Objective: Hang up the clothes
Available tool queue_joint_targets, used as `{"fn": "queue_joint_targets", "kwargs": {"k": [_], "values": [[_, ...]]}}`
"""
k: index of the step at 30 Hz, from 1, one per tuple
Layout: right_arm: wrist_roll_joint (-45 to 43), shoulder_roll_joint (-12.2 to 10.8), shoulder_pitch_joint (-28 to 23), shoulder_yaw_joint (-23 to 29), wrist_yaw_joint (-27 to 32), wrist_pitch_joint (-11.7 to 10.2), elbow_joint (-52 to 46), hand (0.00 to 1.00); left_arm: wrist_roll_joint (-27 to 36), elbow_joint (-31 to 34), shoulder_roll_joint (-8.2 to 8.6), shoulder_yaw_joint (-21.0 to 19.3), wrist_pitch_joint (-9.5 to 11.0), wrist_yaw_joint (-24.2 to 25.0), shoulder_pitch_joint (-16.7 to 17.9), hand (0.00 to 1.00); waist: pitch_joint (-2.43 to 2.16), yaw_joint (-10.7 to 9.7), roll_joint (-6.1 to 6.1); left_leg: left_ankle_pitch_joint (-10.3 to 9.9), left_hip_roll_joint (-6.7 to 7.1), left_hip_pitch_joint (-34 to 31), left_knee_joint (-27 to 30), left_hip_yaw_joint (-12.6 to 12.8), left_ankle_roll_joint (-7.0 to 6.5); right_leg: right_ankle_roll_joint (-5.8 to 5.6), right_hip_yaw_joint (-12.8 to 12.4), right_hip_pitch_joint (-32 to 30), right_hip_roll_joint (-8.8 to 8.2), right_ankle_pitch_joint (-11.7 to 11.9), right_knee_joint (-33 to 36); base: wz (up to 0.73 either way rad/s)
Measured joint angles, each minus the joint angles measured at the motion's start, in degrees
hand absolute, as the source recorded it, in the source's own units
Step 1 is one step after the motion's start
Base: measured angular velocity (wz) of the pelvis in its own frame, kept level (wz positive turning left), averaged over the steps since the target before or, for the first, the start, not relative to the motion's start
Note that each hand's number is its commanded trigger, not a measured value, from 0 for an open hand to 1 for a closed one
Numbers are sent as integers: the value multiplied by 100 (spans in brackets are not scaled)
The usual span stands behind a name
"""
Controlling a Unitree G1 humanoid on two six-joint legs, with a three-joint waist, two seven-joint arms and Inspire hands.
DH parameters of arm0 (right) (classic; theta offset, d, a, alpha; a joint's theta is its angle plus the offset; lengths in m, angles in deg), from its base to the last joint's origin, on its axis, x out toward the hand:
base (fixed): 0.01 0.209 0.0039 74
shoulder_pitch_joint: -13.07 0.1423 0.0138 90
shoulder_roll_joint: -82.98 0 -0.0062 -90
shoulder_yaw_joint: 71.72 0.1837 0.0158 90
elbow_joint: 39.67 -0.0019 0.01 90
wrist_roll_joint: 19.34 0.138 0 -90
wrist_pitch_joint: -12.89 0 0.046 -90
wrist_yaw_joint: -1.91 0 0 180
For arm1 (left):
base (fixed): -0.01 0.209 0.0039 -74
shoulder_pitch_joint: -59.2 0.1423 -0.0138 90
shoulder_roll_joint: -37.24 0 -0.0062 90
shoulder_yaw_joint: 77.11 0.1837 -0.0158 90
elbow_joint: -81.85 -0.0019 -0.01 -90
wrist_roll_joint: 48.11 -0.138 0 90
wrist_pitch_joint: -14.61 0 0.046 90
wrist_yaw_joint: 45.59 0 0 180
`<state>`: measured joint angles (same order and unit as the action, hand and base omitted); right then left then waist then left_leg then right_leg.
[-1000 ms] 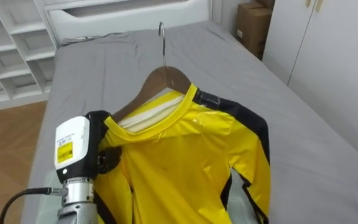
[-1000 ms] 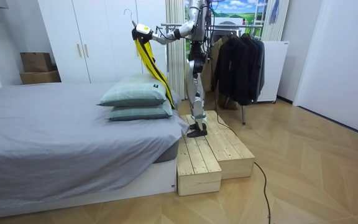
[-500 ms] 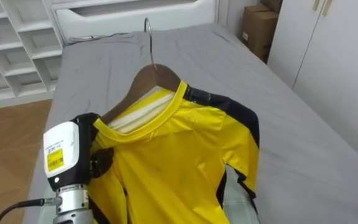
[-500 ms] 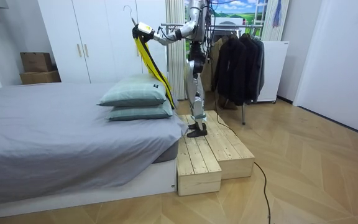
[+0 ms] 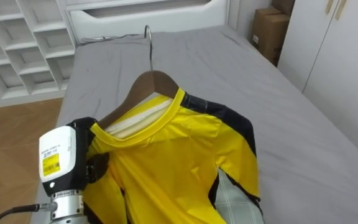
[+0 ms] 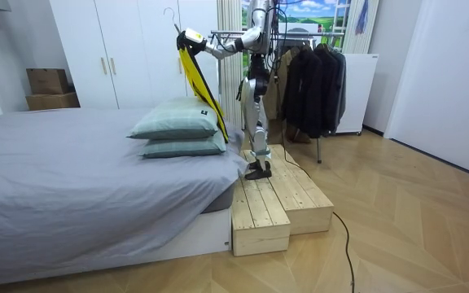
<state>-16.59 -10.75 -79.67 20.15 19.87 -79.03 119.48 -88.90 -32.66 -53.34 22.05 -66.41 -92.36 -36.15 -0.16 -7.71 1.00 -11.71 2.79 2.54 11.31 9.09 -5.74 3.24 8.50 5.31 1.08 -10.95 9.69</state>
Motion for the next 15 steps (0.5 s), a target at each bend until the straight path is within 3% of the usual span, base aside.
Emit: {"fn": "queue_joint_targets", "kwargs": {"k": [9,15], "values": [[-824,124,68,-3,600,-126,-535,0,1,139,0,16,1,6,15,100,24,23,-33,0,-1,-19,11,1,0,0,-12,-20,-2,1,5,0],[-1634,145,55,3,1028,-129,-1408,0,-16,216,-4,41,-29,10,27,100,43,17,-63,2,2,-12,9,1,1,-1,-30,-5,0,1,-7,0]]}}
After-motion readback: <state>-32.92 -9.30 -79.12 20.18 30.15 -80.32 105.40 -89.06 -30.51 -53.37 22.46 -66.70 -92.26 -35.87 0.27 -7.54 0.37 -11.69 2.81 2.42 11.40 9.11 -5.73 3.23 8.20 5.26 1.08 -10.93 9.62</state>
